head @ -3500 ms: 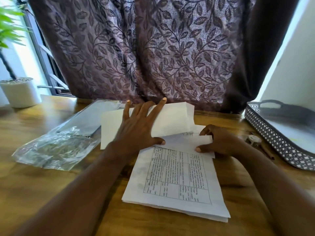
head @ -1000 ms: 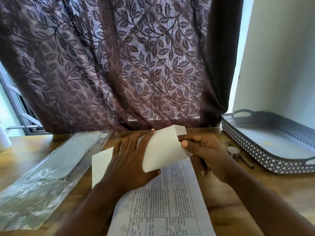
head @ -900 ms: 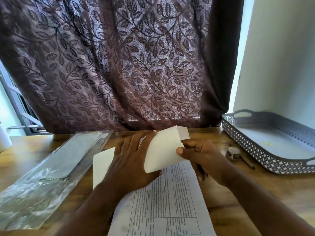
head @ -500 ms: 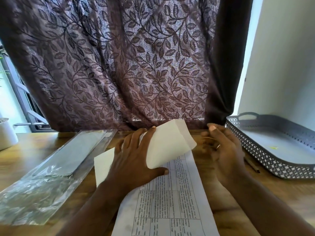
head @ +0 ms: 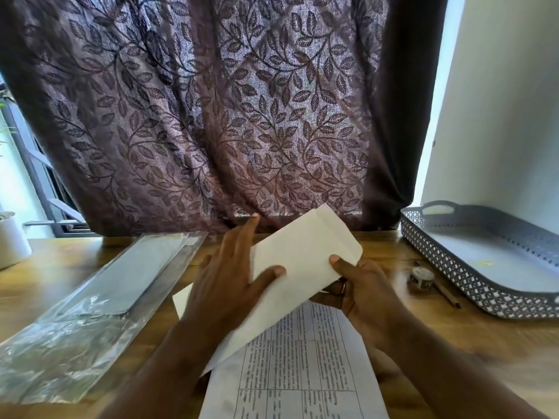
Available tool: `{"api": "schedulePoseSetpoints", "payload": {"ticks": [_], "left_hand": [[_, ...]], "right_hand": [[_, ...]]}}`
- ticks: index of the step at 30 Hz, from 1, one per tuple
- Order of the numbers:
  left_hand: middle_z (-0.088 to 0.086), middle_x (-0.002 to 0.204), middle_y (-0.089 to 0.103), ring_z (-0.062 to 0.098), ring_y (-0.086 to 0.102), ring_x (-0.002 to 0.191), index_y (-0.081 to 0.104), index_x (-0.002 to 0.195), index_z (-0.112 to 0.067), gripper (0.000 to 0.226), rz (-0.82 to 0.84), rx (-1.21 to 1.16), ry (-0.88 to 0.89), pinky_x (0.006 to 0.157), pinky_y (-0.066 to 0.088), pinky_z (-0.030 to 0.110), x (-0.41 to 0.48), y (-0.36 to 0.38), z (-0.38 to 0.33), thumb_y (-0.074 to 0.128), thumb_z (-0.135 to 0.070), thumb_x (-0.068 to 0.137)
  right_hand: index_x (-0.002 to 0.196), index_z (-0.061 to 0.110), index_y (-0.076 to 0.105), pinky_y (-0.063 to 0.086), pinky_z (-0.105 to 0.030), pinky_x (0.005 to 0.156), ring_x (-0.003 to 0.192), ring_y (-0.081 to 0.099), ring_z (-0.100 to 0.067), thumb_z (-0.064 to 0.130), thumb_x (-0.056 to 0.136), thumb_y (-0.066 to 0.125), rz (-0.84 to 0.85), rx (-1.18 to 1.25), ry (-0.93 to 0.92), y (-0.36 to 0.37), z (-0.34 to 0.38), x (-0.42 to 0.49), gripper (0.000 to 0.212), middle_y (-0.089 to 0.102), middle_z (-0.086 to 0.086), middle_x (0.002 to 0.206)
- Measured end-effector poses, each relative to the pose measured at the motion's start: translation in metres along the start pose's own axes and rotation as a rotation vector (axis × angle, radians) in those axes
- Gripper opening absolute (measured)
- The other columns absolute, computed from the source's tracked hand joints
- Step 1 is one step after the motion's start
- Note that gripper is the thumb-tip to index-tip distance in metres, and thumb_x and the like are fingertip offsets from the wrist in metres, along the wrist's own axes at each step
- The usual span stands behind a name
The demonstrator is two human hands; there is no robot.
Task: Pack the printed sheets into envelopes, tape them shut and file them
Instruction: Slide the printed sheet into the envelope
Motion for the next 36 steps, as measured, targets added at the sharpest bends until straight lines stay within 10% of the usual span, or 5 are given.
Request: {"api": "schedulePoseSetpoints", "payload": {"ticks": [8,13,17,23,36], "left_hand": [[-0.021,0.086,0.057,0.014,0.063,0.093,0.049,0.134,-0.035,0.055,0.106,-0.102,-0.309,0.082,0.053,0.038,0.003,0.008,0.026,0.059,-0.063,0.088],[-0.003,0.097,0.077,0.023,0.074,0.09,0.075,0.102,-0.023,0.024,0.416,-0.716,-0.459,0.09,0.058,0.044,-0.009,0.045,0.004,0.072,-0.042,0.089],[0.002,0.107,0.077,0.023,0.075,0.097,0.069,0.117,-0.019,0.022,0.566,-1.066,-0.506,0.083,0.062,0.036,-0.026,0.061,-0.021,0.064,-0.025,0.096],[0.01,0.11,0.076,0.026,0.074,0.098,0.057,0.128,-0.031,0.038,0.381,-1.212,-0.53,0.079,0.062,0.041,-0.022,0.069,-0.009,0.065,-0.013,0.095],[0.005,0.099,0.078,0.03,0.073,0.096,0.077,0.096,-0.013,0.012,0.275,-1.011,-0.619,0.088,0.06,0.046,-0.025,0.084,0.016,0.079,-0.02,0.085]], "right_hand": [[0.126,0.011,0.06,0.062,-0.039,0.066,0.095,0.076,-0.029,0.011,0.104,0.051,-0.191,0.013,-0.097,-0.041,0.021,0.013,0.025,0.077,-0.014,0.109],[0.12,0.018,0.063,0.063,-0.045,0.071,0.096,0.072,-0.03,0.009,0.101,0.054,-0.279,-0.095,-0.121,-0.063,0.028,0.017,0.023,0.075,-0.012,0.109],[0.121,0.014,0.063,0.061,-0.054,0.082,0.101,0.072,-0.037,0.007,0.098,0.057,-0.198,-0.132,-0.018,-0.054,0.011,0.02,0.024,0.076,-0.013,0.109],[0.101,0.014,0.067,0.056,-0.038,0.062,0.071,0.066,-0.029,0.004,0.096,0.057,-0.031,-0.229,0.008,-0.026,-0.001,0.015,0.015,0.07,-0.017,0.089],[0.089,0.014,0.076,0.058,-0.034,0.065,0.079,0.071,-0.023,0.009,0.091,0.072,0.097,-0.532,-0.037,-0.007,-0.011,0.011,0.007,0.076,-0.008,0.089]]}}
Point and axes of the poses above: each hand's wrist, its own x-axis towards the middle knuckle, its own y-axis out of the palm, z = x × y, the point moved 10 cm from there along x, towards the middle knuckle
